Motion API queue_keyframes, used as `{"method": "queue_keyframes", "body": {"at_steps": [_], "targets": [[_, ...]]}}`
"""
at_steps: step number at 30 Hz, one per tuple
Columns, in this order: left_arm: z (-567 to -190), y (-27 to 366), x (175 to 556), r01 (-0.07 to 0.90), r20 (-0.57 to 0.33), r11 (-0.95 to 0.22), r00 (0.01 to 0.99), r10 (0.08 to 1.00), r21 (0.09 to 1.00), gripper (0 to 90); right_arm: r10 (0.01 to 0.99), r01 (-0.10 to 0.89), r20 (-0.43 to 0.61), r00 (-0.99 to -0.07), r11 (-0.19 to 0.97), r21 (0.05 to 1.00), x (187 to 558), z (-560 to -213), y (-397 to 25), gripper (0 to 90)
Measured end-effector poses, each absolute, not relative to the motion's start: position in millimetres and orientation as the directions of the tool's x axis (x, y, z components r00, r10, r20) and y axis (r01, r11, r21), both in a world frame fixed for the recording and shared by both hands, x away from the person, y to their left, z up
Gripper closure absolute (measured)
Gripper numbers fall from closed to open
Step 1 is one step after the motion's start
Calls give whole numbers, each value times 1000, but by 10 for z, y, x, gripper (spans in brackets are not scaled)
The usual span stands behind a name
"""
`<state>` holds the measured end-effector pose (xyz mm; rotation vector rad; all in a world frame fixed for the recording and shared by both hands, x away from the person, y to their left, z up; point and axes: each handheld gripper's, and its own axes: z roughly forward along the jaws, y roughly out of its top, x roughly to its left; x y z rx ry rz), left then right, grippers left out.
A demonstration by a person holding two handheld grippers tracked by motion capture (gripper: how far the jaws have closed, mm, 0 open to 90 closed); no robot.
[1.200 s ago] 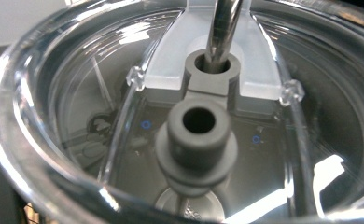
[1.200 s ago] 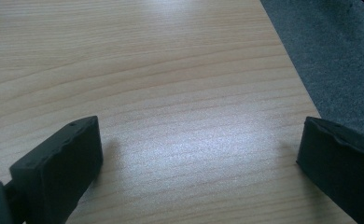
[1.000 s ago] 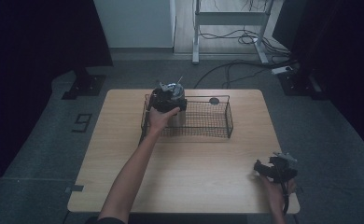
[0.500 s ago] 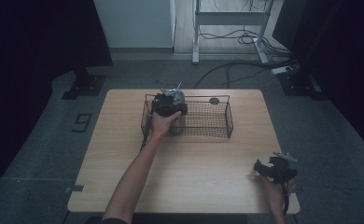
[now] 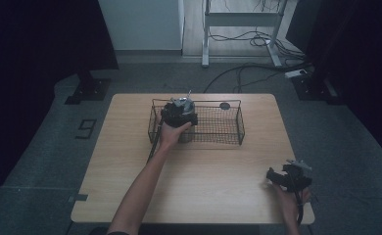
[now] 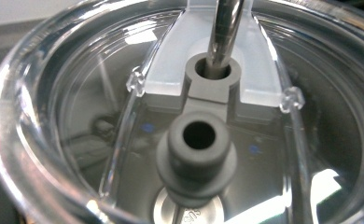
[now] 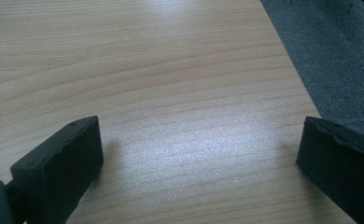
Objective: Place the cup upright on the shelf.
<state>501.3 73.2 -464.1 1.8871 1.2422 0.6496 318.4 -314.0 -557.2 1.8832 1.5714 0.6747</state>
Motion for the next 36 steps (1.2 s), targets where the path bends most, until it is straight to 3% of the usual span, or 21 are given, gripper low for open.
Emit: {"method": "queue_keyframes", "body": {"at_steps": [19,36], "targets": [[-4290,919,4839,464,-37,-182,424,905,867,0,985,686,10,175,-129,716,3183,-5572,-3137,4],[-4085,1111,4444,409,-47,-181,488,872,895,0,985,686,10,175,-129,716,3184,-5572,-3138,3]]}}
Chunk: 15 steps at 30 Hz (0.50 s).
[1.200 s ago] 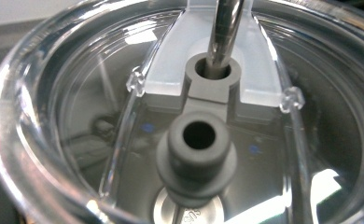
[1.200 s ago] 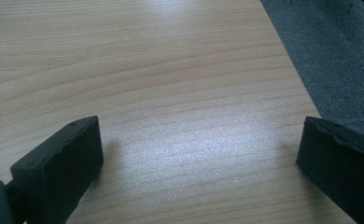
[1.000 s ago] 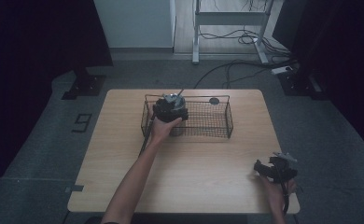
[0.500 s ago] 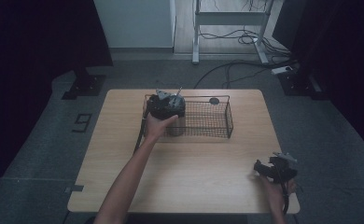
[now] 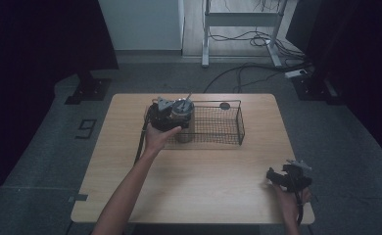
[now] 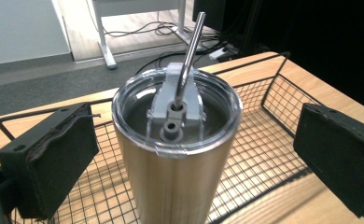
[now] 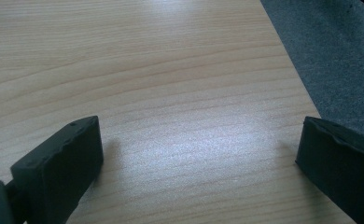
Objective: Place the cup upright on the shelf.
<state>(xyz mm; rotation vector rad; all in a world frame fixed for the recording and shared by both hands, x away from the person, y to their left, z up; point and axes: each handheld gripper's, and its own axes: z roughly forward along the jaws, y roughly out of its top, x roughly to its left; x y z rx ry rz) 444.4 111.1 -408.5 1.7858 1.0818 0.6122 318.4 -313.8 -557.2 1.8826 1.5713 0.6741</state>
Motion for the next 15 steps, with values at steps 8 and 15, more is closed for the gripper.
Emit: {"method": "queue_keyframes", "body": {"at_steps": [8,15], "targets": [[-4094,1173,4320,408,-37,-212,523,851,888,0,985,686,11,175,-129,716,3184,-5572,-3138,3],[-4109,1265,4174,411,-51,-225,561,826,883,0,985,686,9,174,-128,716,3185,-5573,-3141,1]]}}
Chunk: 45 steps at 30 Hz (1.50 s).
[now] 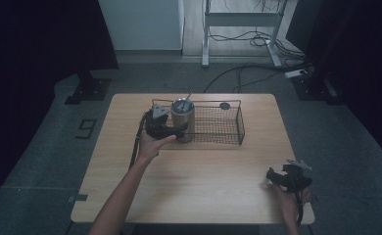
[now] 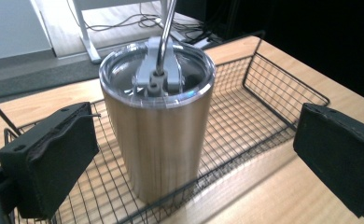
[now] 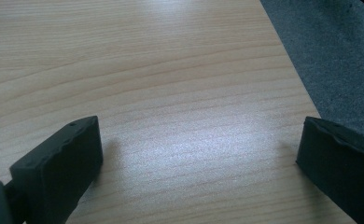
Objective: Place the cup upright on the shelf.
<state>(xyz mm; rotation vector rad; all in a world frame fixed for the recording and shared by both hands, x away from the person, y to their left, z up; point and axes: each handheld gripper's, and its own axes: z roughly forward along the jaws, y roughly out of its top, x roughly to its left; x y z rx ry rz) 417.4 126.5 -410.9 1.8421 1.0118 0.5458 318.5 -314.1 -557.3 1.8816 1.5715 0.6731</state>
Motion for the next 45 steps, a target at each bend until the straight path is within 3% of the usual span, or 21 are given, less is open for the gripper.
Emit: {"method": "queue_keyframes", "body": {"at_steps": [12,22,45], "targets": [[-4174,1486,3808,384,-69,-209,597,799,899,16,984,688,10,176,-131,714,3184,-5571,-3140,0],[-4496,1790,3534,457,-120,-198,577,808,867,12,984,687,11,177,-132,714,3185,-5571,-3138,0],[-5047,2052,3021,490,-82,-259,570,817,832,30,984,687,11,178,-132,714,3185,-5571,-3138,0]]}}
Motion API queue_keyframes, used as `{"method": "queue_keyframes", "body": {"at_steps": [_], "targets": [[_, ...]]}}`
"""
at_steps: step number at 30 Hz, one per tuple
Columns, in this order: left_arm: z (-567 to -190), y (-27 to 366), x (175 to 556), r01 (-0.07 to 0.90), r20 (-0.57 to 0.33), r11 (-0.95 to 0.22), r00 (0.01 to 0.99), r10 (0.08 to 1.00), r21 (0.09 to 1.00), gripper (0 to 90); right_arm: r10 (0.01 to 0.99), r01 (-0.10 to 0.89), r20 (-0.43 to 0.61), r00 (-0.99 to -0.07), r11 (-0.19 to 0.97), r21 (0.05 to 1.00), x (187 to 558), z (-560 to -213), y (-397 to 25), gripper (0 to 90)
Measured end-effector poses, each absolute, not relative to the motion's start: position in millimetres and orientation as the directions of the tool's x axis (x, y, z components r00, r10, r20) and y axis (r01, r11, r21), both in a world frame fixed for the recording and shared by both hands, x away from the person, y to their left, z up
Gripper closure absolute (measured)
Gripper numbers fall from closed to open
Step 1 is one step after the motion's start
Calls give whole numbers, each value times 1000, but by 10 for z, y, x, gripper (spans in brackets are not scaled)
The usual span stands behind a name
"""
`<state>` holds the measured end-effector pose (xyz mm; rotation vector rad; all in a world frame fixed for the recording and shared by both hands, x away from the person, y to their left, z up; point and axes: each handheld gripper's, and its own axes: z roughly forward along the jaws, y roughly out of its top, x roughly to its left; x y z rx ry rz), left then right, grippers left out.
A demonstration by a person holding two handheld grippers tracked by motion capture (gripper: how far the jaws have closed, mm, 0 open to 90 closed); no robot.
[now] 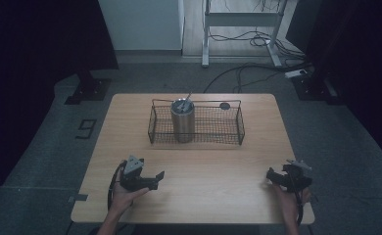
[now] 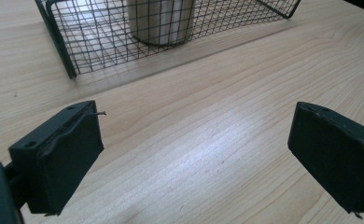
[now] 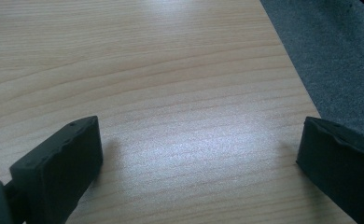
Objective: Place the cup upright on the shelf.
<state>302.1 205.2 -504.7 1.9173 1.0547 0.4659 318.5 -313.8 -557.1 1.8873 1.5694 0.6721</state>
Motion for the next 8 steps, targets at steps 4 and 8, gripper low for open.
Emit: {"method": "queue_keyframes", "body": {"at_steps": [4,8], "targets": [[-5073,2069,3014,499,-90,-252,563,821,829,36,984,687,11,178,-132,714,3185,-5571,-3138,0],[-5072,2056,3008,498,-87,-254,563,822,829,37,984,687,11,177,-132,714,3185,-5571,-3138,0]]}}
